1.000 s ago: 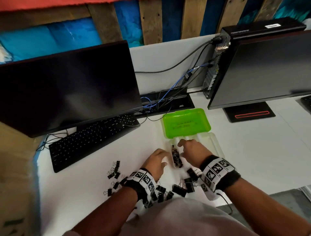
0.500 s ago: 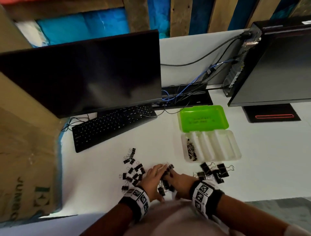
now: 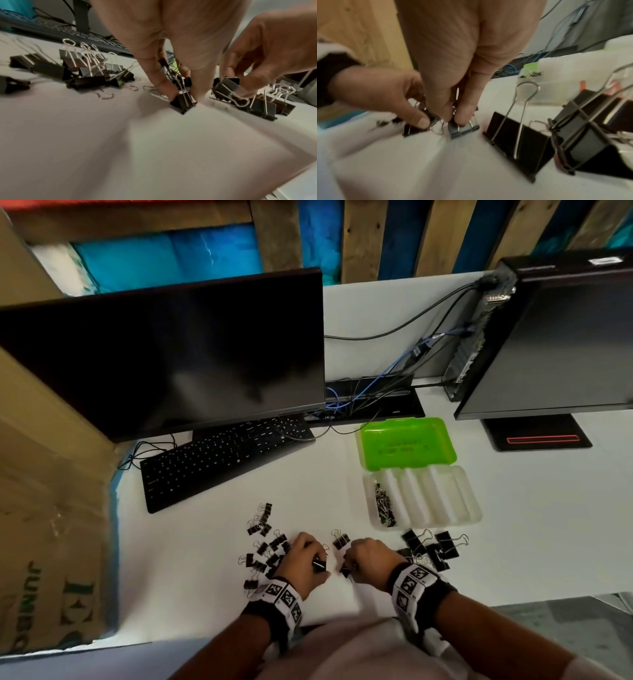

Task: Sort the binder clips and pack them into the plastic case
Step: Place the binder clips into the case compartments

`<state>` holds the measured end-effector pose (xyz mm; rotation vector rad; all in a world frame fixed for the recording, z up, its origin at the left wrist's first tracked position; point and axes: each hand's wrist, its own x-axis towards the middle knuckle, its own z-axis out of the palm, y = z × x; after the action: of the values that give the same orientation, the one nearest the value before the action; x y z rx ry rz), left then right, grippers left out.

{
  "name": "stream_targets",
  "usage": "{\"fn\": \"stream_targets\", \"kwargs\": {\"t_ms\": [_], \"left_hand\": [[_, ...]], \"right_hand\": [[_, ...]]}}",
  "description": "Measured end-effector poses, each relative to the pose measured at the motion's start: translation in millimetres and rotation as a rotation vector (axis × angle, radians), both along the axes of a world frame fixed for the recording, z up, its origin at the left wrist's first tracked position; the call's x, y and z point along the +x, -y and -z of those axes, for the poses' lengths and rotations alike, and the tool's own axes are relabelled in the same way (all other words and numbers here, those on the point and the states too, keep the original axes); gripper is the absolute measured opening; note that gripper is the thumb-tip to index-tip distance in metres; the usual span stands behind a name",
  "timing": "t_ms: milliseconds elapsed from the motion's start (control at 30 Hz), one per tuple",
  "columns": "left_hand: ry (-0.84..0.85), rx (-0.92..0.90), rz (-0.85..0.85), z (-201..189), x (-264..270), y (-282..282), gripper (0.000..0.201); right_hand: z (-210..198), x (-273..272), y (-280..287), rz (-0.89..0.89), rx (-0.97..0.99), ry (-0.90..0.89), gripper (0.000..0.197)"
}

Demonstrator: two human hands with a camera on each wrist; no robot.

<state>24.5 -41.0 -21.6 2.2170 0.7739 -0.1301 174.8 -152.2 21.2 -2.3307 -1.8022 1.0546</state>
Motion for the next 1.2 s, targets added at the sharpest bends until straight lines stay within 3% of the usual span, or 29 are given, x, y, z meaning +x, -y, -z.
{"fn": "stream_targets", "kwargs": {"t_ms": [167, 367, 533, 700, 833, 1033, 1200], "left_hand": [[0.013, -0.088, -0.068, -5, 0, -7, 0.033], [0.019, -0.129, -0.081, -13, 11, -10, 0.034], [0.035, -0.143, -0.086, -21, 30, -9, 0.036], [0.045, -0.167, -0.098, -31, 50, -3, 0.043], [0.106, -0.141, -0.100, -45, 71, -1, 0.046], [0.217, -0.115, -0.104, -69, 121, 1, 0.034], [0.233, -0.107, -0.094, -78, 168, 7, 0.035]], "right_hand": [[-20, 25, 7, 0.206, 0.141, -0.164, 0.011], [-44, 84, 15, 0.643, 0.373, -0.275, 0.008], [-42, 129, 19, 0.918, 0.447, -0.192, 0.008], [-34, 141, 19, 0.830, 0.301, -0.104, 0.003], [-23, 141, 16, 0.803, 0.213, -0.109, 0.013], [-19, 139, 12, 0.680, 0.235, 0.010, 0.022], [-22, 140, 21, 0.603, 0.273, 0.031, 0.025]]}}
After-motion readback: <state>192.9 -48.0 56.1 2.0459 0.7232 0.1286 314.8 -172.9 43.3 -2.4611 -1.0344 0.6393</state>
